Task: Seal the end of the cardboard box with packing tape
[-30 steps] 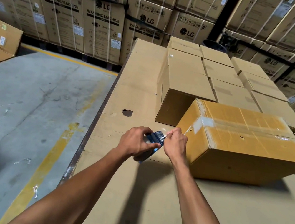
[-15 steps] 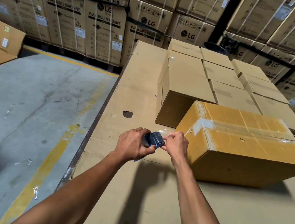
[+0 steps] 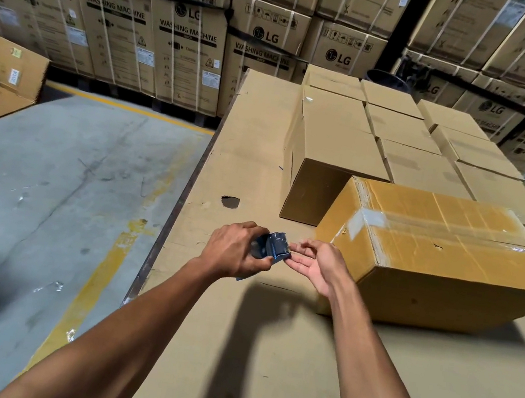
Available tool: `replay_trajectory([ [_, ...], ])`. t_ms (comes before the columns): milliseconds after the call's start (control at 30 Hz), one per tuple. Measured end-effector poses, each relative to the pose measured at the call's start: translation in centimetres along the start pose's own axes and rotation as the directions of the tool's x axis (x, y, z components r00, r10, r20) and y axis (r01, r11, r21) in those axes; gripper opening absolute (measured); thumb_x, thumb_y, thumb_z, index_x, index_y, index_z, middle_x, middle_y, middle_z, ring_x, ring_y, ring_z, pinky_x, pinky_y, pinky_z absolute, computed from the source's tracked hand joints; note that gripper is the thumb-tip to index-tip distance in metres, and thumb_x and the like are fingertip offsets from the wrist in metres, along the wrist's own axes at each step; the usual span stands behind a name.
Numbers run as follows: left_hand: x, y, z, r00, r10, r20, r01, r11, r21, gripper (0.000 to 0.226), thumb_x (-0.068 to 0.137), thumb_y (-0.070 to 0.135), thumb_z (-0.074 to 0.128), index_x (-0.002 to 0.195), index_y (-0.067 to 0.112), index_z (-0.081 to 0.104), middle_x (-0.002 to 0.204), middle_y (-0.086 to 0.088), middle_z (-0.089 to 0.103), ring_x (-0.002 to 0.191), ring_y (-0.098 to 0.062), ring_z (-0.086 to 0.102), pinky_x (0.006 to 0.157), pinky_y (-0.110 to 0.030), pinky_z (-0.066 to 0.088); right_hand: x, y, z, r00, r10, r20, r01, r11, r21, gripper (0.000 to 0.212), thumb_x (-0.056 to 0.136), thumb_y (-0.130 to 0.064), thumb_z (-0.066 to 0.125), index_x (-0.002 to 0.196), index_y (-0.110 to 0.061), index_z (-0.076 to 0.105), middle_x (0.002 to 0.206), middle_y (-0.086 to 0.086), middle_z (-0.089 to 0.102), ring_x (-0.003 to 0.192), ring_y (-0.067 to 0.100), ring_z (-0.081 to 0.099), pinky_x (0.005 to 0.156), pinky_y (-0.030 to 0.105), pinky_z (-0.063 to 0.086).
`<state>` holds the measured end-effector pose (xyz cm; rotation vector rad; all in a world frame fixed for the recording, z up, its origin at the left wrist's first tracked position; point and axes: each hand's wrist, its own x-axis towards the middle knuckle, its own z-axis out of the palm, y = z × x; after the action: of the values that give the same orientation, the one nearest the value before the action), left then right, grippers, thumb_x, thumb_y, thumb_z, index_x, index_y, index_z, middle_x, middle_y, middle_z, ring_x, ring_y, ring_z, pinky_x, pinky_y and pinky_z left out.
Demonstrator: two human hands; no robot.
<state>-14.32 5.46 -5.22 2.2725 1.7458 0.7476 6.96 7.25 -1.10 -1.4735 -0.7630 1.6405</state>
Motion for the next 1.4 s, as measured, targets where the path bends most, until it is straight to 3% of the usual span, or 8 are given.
replay_trajectory([
  [167, 0.6, -0.9, 0.0, 0.998, 0.047, 0.051, -0.048, 0.999, 0.023, 0.073, 0.08, 0.071, 0.062, 0.138, 0.027, 0.075, 0.112, 0.004, 0.078, 0.093, -0.029, 0.075, 0.076, -0.04, 0.063, 1.7, 0.9, -0.1, 1.0, -0.009, 0.02, 0.011, 0.996, -0.087, 0.038, 0.106, -0.038, 0.061, 0.107, 0.0, 0.065, 0.106, 0.021, 0.075, 0.102, 0.034, 0.076, 0.099, 0.051, 0.061],
  [300, 0.7, -1.4, 0.5, 0.997, 0.042, 0.072, -0.043, 0.999, 0.02, 0.072, 0.08, 0.07, 0.062, 0.136, 0.027, 0.076, 0.109, 0.004, 0.077, 0.091, -0.029, 0.074, 0.074, -0.041, 0.062, 2.5, 1.3, 0.5, 0.998, -0.061, 0.01, 0.062, 0.983, -0.17, 0.029, 0.098, -0.028, 0.076, 0.103, 0.0, 0.072, 0.091, 0.01, 0.075, 0.073, 0.015, 0.072, 0.091, 0.044, 0.064],
  [467, 1.0, -2.4, 1.1, 0.995, 0.048, 0.082, -0.048, 0.999, -0.001, 0.076, 0.08, 0.069, 0.062, 0.14, 0.024, 0.075, 0.112, 0.002, 0.077, 0.095, -0.029, 0.074, 0.074, -0.037, 0.057, 3.5, 1.6, 0.6, 0.999, -0.032, -0.034, 0.03, 0.997, -0.077, 0.005, 0.101, -0.003, 0.066, 0.103, -0.005, 0.062, 0.103, 0.019, 0.074, 0.087, 0.029, 0.075, 0.079, 0.041, 0.063],
  [600, 1.1, -3.3, 1.7, 0.994, 0.05, 0.1, -0.05, 0.999, 0.0, 0.071, 0.082, 0.067, 0.066, 0.139, 0.024, 0.075, 0.112, 0.001, 0.077, 0.094, -0.03, 0.074, 0.075, -0.037, 0.056, 4.2, 1.7, 0.6, 1.0, 0.016, -0.027, -0.016, 1.0, -0.01, 0.014, 0.101, 0.002, 0.065, 0.108, -0.008, 0.058, 0.104, 0.017, 0.073, 0.093, 0.035, 0.074, 0.085, 0.049, 0.062],
  [767, 1.5, -3.9, 2.5, 0.989, 0.033, 0.146, -0.039, 0.998, 0.039, 0.078, 0.082, 0.071, 0.06, 0.141, 0.022, 0.073, 0.118, -0.003, 0.078, 0.098, -0.035, 0.076, 0.08, -0.04, 0.057, 5.6, 2.8, 0.6, 0.999, 0.022, -0.047, -0.022, 1.0, 0.016, 0.016, 0.103, 0.003, 0.06, 0.115, -0.008, 0.057, 0.107, 0.015, 0.069, 0.091, 0.035, 0.072, 0.076, 0.046, 0.061],
  [900, 1.9, -4.7, 3.3, 0.971, 0.055, 0.233, -0.088, 0.987, 0.134, 0.084, 0.086, 0.074, 0.05, 0.15, 0.022, 0.067, 0.129, -0.006, 0.075, 0.104, -0.04, 0.075, 0.087, -0.045, 0.057, 7.1, 4.3, 0.6, 0.996, 0.047, -0.069, -0.048, 0.999, -0.007, 0.016, 0.103, 0.004, 0.058, 0.115, -0.007, 0.062, 0.111, 0.016, 0.067, 0.095, 0.038, 0.071, 0.088, 0.051, 0.06],
  [1067, 3.5, -5.7, 5.2, 0.919, 0.066, 0.39, -0.183, 0.945, 0.271, 0.069, 0.103, 0.06, 0.064, 0.158, 0.02, 0.055, 0.141, -0.008, 0.068, 0.118, -0.037, 0.072, 0.103, -0.047, 0.05, 8.8, 6.4, 0.2, 0.992, 0.108, -0.072, -0.109, 0.994, -0.001, 0.021, 0.102, 0.006, 0.053, 0.11, -0.006, 0.068, 0.107, 0.017, 0.068, 0.094, 0.038, 0.072, 0.092, 0.051, 0.06],
  [1400, 6.3, -5.7, 8.9, 0.853, 0.046, 0.519, -0.31, 0.846, 0.435, 0.064, 0.106, 0.061, 0.062, 0.157, 0.022, 0.056, 0.154, -0.004, 0.066, 0.148, -0.029, 0.054, 0.127, -0.053, 0.032, 11.9, 8.2, -1.2, 0.968, 0.143, -0.207, -0.148, 0.989, -0.006, 0.025, 0.101, 0.009, 0.049, 0.113, -0.001, 0.068, 0.109, 0.019, 0.072, 0.086, 0.033, 0.077, 0.064, 0.032, 0.065],
])
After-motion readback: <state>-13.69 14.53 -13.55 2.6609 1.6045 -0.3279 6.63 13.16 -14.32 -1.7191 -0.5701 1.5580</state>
